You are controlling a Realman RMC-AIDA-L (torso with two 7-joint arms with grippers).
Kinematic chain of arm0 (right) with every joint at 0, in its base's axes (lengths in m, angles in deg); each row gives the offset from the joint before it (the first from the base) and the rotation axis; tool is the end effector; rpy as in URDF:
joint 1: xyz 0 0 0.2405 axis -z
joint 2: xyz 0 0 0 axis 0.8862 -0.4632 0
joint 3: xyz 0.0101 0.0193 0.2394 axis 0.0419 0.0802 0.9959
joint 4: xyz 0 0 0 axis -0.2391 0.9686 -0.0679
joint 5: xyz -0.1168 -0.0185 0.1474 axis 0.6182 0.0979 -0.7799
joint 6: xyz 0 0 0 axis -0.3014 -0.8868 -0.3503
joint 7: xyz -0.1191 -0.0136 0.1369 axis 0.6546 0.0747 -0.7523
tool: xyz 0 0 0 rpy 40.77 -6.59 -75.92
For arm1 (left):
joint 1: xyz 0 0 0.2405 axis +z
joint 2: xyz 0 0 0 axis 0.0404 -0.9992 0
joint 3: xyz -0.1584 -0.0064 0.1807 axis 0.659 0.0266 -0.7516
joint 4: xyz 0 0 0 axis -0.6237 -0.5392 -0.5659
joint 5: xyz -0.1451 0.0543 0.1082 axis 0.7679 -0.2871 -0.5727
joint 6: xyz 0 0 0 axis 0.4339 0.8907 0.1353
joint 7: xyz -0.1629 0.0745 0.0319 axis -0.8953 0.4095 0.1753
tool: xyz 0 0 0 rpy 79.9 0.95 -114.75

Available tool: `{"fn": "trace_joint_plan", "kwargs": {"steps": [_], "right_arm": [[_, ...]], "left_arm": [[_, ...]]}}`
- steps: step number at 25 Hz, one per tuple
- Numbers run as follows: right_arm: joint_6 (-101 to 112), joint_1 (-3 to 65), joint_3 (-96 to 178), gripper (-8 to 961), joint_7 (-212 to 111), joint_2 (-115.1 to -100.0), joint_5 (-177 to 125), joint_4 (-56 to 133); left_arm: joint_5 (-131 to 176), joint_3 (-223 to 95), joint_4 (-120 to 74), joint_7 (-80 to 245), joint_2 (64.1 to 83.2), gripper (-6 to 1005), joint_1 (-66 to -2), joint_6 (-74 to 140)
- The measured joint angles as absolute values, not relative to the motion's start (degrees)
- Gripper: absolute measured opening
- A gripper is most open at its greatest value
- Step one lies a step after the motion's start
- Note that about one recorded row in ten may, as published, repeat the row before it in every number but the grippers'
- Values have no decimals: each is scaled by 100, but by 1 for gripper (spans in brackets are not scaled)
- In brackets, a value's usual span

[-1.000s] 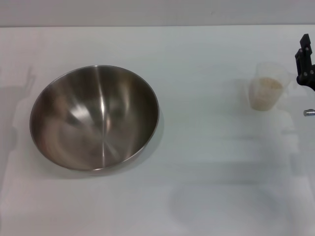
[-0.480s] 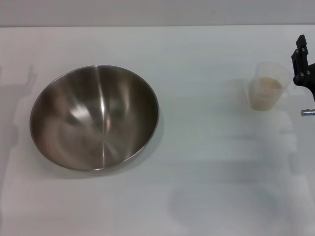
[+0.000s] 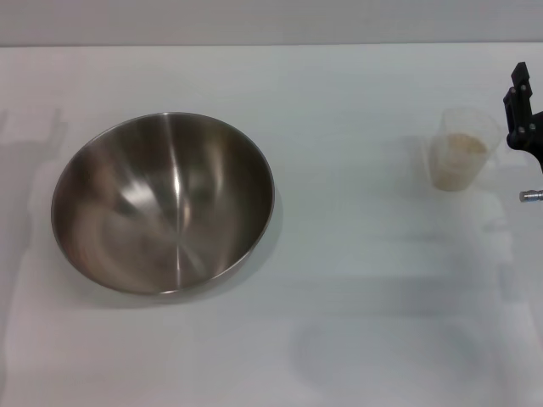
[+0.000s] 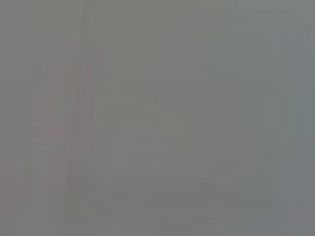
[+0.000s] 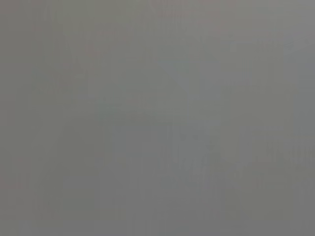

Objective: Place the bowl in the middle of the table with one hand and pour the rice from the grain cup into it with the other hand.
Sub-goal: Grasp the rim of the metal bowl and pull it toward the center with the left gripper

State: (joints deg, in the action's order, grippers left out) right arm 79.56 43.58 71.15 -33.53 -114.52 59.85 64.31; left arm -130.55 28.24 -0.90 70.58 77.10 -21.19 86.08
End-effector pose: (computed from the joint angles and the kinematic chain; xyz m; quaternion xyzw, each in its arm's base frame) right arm 0.2672 0.3089 0.0004 -0.6417 0.1553 0.3119 0.6832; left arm -0.3054 0.3621 0.0561 -0.6300 -0.2407 -0.3332 0.6589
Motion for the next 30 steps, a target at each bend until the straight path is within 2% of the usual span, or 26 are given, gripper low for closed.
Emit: {"fn": "trace_joint_plan", "kwargs": {"steps": [3, 6, 7, 10, 15, 16, 18, 20, 22, 24, 25, 26, 28, 30], "right_arm": [[7937, 4347, 7115, 500, -3353, -11450, 5985, 6425], [7894, 4319, 7115, 501, -3353, -11444, 5985, 6420], [7888, 4308, 7115, 501, -3353, -11443, 5985, 6409], [7878, 4277, 7116, 501, -3353, -11443, 5985, 6375], [7877, 4271, 7115, 501, -3353, -11434, 5985, 6365], [7877, 4271, 7115, 501, -3353, -11434, 5985, 6365], [7877, 4271, 7115, 501, -3353, -11434, 5984, 6344], [7877, 4272, 7115, 501, -3353, -11433, 5984, 6323], [7877, 4272, 7116, 501, -3353, -11431, 5984, 6320], [7876, 4267, 7116, 501, -3353, -11428, 5984, 6306], [7876, 4231, 7106, 501, -3353, -11425, 5984, 6259], [7876, 4231, 7106, 501, -3353, -11425, 5984, 6259], [7876, 4187, 7061, 501, -3353, -11426, 5984, 6204], [7865, 4127, 6991, 501, -3353, -11429, 5985, 6133]], "left_arm": [[-13097, 2626, 347, 6765, 7636, 813, -1955, 8262], [-13124, 2301, 1445, 6382, 7351, 812, -1631, 7203], [-13124, 2301, 1445, 6382, 7351, 811, -1631, 7203], [-13130, 2196, 2971, 6232, 6989, 797, -1372, 5606], [-13130, 2269, 4416, 6175, 6710, 761, -1285, 3575], [-13130, 2269, 4416, 6175, 6710, 753, -1285, 3575], [-13125, 2285, 5245, 6465, 6617, 739, -1310, 1993], [-13111, 2353, 5659, 6732, 6633, 740, -1320, 1156], [-13074, 2609, 6266, 7169, 6789, 740, -1313, 3], [-12990, 2951, 6794, 7698, 7027, 740, -1326, -1023], [-12752, 3499, 7362, 8490, 7389, 741, -1431, -2282], [-12752, 3499, 7362, 8490, 7389, 741, -1431, -2282], [-12507, 3962, 7701, 9064, 7639, 741, -1584, -3160], [-12252, 4263, 7994, 9253, 7675, 741, -1774, -3987]]}}
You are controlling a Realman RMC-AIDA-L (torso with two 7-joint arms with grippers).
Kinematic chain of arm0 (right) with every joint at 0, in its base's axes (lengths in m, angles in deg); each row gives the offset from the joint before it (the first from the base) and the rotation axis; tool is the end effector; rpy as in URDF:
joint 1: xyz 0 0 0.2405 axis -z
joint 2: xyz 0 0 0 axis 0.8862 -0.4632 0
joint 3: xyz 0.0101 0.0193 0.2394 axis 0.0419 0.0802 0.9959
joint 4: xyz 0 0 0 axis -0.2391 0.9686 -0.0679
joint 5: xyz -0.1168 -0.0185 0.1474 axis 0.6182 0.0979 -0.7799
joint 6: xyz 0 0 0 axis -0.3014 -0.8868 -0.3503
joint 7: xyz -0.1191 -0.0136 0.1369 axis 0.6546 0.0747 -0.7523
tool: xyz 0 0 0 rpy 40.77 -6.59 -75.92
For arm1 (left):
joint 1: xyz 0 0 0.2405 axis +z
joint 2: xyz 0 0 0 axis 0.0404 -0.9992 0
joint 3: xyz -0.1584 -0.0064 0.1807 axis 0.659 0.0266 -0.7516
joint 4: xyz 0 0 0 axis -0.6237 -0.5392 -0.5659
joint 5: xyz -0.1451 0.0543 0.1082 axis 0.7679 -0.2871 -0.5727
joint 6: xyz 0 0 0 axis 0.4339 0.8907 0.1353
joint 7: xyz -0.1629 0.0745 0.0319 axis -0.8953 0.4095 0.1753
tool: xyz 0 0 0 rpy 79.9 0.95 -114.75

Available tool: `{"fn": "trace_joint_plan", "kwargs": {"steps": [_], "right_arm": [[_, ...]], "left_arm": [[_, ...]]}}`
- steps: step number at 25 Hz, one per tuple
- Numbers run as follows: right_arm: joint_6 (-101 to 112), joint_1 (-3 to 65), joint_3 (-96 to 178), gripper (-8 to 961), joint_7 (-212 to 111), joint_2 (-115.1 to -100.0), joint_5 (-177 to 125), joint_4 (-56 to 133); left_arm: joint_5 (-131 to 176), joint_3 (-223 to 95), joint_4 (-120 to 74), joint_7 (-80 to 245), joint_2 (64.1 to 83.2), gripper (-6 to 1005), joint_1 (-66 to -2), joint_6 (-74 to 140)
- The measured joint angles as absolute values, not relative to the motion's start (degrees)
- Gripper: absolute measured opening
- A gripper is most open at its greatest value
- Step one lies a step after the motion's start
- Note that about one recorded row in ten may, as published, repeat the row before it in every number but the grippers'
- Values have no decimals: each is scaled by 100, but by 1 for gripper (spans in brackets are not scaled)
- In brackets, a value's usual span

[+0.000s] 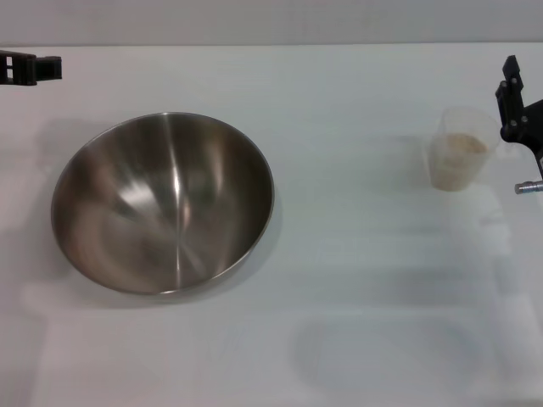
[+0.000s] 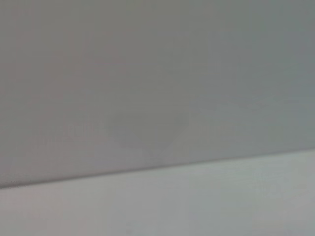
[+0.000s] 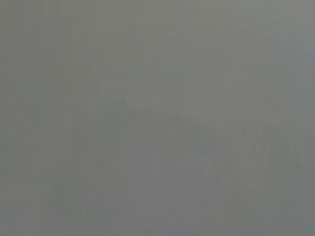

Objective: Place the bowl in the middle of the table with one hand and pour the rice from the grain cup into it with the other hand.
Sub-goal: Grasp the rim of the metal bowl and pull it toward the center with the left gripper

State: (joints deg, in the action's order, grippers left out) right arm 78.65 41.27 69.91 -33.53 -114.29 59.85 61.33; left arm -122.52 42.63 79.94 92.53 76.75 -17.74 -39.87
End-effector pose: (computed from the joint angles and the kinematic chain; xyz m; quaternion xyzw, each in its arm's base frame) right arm 0.2653 0.3189 0.0010 -0.6598 0.1301 0.2990 0.6770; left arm -0.2034 0.3655 0.0791 -0.7755 -0.4155 -0.0322 0.4742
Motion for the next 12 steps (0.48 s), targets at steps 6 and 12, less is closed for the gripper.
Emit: {"fn": "trace_joint_plan", "kwargs": {"steps": [6, 12], "right_arm": [[7815, 4029, 6981, 501, -3350, -11438, 5985, 6023], [7798, 3994, 6983, 500, -3347, -11427, 5988, 6004]], "left_arm": [[-12209, 4703, 8395, 9216, 7662, 741, -2011, -4767], [-12237, 5111, 8337, 9239, 7659, 740, -2406, -5445]]}}
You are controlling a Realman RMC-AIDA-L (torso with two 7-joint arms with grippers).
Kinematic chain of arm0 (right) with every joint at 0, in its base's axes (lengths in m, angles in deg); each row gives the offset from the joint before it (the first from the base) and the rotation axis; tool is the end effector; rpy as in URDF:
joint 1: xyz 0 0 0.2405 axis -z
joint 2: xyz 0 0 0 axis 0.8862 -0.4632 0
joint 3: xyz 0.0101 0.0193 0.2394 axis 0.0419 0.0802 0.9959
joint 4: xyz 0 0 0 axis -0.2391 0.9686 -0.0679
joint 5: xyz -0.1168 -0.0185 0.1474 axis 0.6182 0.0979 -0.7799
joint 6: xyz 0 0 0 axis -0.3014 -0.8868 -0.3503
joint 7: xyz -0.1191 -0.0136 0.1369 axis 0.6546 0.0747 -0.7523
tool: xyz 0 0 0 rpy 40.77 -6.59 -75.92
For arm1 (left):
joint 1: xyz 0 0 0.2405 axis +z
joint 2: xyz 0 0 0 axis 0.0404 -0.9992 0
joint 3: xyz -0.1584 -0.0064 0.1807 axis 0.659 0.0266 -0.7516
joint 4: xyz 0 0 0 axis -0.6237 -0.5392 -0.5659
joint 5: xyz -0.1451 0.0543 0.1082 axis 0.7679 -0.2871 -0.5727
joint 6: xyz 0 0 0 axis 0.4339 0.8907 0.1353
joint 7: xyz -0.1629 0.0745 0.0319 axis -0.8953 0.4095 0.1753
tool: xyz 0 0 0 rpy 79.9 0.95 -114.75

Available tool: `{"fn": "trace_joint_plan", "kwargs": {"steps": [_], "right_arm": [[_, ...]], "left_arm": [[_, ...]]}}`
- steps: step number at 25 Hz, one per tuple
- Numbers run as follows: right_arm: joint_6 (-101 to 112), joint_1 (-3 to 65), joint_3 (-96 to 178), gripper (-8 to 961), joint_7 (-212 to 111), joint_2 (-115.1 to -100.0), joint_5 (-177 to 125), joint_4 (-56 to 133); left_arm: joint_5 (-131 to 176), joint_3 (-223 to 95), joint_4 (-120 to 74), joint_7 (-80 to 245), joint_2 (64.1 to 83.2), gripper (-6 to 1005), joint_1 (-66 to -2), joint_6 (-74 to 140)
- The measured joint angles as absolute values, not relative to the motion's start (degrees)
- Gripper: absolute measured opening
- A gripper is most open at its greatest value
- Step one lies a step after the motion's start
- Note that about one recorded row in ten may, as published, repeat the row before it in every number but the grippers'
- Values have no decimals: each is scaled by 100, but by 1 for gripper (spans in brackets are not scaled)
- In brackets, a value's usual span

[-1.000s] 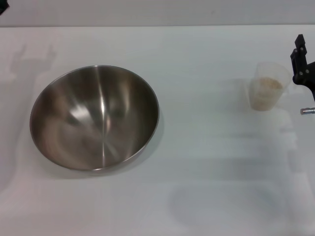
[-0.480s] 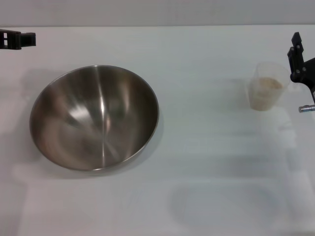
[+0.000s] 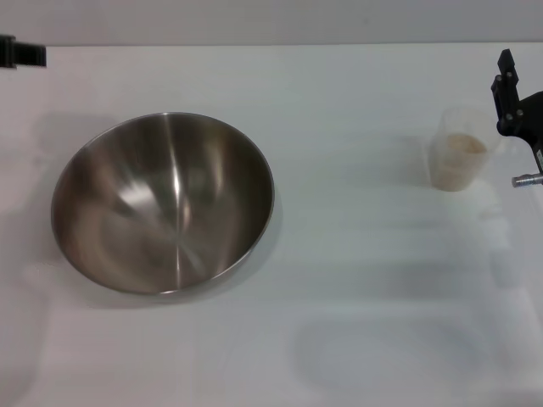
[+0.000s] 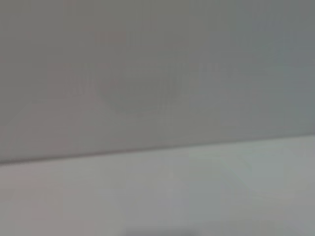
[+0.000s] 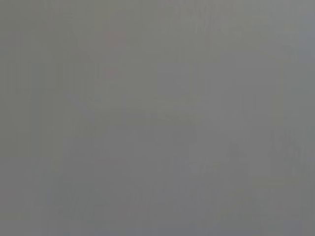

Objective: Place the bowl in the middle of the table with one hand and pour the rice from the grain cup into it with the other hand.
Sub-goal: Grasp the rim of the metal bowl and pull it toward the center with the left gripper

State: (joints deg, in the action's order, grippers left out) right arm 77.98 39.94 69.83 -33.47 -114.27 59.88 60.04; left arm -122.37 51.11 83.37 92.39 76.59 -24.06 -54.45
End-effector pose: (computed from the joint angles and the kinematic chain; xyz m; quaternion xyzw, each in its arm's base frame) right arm 0.2634 0.3255 0.0017 -0.6659 0.1197 0.2938 0.6752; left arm -0.1910 0.3624 0.1006 -0.7710 -0.4449 -0.0127 0.4555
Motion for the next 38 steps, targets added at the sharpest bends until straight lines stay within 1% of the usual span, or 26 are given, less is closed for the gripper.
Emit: {"fn": "trace_joint_plan", "kwargs": {"steps": [3, 11, 23, 38], "right_arm": [[7831, 3992, 6983, 500, -3345, -11424, 5991, 5982], [7842, 3973, 6983, 500, -3344, -11425, 6001, 5962], [7801, 3892, 6983, 500, -3344, -11426, 6005, 5922], [7804, 3842, 6984, 501, -3344, -11434, 6004, 5882]], "left_arm": [[-12255, 5200, 8168, 9220, 7663, 740, -2518, -5703], [-12208, 5211, 7899, 9200, 7687, 740, -2547, -5991], [-11935, 5036, 8403, 9148, 7705, 739, -2700, -6826], [-11888, 4757, 7808, 9175, 7712, 738, -2657, -6516]]}}
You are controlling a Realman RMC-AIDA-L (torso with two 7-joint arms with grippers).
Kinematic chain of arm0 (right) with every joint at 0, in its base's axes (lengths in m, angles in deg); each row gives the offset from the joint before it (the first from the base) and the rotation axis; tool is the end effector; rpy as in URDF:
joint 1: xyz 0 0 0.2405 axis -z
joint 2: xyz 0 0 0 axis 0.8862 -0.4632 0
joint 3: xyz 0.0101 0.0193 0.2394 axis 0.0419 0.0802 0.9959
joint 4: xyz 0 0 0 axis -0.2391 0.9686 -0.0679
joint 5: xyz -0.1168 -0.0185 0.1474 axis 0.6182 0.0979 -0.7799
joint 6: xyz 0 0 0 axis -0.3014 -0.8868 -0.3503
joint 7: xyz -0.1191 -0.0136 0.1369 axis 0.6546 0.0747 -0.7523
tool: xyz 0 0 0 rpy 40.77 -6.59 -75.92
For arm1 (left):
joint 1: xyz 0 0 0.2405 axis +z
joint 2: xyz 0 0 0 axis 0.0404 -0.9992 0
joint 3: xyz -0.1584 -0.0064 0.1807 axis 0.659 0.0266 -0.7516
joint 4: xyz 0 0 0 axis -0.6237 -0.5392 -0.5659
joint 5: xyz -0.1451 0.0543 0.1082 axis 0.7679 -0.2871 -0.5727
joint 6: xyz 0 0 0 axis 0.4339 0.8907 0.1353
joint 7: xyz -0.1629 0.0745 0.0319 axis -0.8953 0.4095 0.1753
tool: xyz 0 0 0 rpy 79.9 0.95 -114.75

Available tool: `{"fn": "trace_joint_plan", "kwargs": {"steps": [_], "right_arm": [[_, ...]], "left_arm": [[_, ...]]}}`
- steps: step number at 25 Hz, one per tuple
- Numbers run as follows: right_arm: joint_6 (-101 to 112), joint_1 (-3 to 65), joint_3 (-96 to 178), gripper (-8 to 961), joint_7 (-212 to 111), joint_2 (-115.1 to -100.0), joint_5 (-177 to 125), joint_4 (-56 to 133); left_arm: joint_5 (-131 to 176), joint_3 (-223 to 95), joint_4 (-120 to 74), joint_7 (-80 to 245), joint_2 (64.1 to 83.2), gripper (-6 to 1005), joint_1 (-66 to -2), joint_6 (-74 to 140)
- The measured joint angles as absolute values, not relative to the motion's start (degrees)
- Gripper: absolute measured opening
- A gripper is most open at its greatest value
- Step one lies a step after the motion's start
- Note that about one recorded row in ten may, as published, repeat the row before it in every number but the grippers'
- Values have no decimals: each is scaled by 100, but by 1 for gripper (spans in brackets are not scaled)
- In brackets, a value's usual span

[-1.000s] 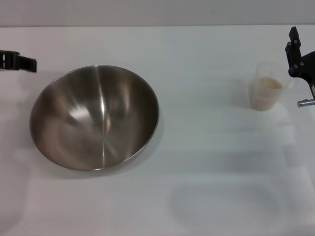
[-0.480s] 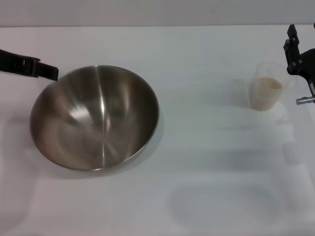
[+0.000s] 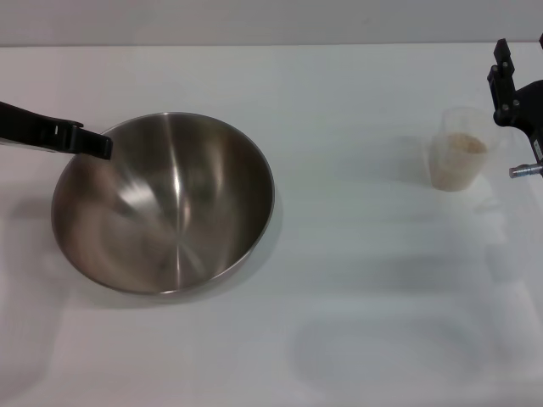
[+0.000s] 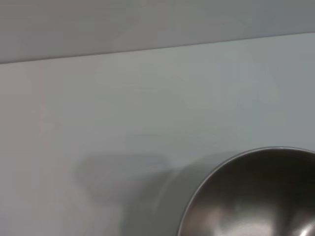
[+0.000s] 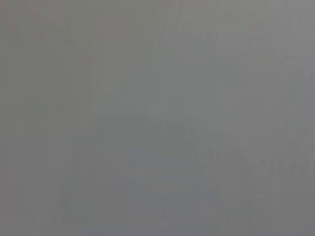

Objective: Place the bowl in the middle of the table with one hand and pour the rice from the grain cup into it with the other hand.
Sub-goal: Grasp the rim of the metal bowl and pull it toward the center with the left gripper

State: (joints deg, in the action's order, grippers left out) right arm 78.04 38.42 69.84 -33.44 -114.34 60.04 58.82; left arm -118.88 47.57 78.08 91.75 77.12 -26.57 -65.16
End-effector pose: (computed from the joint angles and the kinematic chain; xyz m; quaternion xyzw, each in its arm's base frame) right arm 0.2579 0.3322 0.0035 -0.6690 0.1050 0.2949 0.6741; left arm -0.1939 0.3371 0.0498 -0.8024 -0.4874 0.0579 0.3394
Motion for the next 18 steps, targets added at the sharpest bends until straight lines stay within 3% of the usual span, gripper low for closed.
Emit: {"fn": "trace_joint_plan", "kwargs": {"steps": [18], "right_arm": [[7804, 3815, 6983, 501, -3279, -11421, 6002, 5872]], "left_arm": [[-11886, 4490, 6826, 9266, 7706, 737, -2717, -5769]]}}
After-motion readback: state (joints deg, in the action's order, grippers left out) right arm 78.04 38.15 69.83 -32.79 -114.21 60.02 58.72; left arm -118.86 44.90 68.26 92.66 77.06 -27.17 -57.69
